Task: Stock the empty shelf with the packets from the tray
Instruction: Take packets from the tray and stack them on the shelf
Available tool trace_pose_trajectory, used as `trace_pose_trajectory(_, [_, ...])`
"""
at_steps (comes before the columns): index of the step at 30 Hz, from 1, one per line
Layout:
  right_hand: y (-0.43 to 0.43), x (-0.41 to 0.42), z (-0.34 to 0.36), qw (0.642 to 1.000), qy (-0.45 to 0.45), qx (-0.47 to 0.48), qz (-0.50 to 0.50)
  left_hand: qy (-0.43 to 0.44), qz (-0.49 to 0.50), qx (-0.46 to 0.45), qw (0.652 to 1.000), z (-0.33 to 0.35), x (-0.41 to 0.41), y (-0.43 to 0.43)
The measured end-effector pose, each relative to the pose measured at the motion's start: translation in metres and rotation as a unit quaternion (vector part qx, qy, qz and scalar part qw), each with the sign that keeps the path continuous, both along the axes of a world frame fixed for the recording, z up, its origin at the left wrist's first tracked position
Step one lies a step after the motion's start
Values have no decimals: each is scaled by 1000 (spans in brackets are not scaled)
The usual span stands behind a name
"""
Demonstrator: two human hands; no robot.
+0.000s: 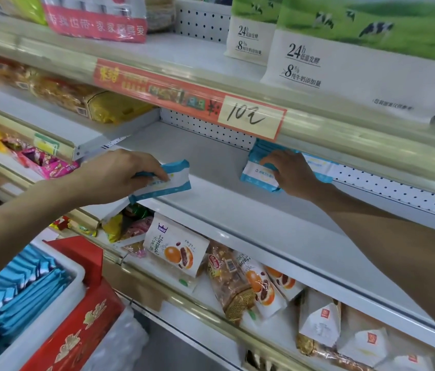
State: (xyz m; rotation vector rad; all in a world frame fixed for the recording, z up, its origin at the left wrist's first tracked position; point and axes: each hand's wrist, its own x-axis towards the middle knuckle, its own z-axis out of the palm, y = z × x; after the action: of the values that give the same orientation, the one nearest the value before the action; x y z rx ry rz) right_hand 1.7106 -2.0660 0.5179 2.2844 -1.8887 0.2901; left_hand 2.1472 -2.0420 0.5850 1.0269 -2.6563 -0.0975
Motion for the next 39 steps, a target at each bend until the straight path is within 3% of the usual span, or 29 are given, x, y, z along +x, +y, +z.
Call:
trace_pose_trajectory(13, [12,8,-3,996,64,-52,34,-11,-13,0,1000,2,-5,-1])
trace_pose_trajectory(39, [14,-2,-12,987,146,-65,5,-6,-30,12,999,-11,-16,-13])
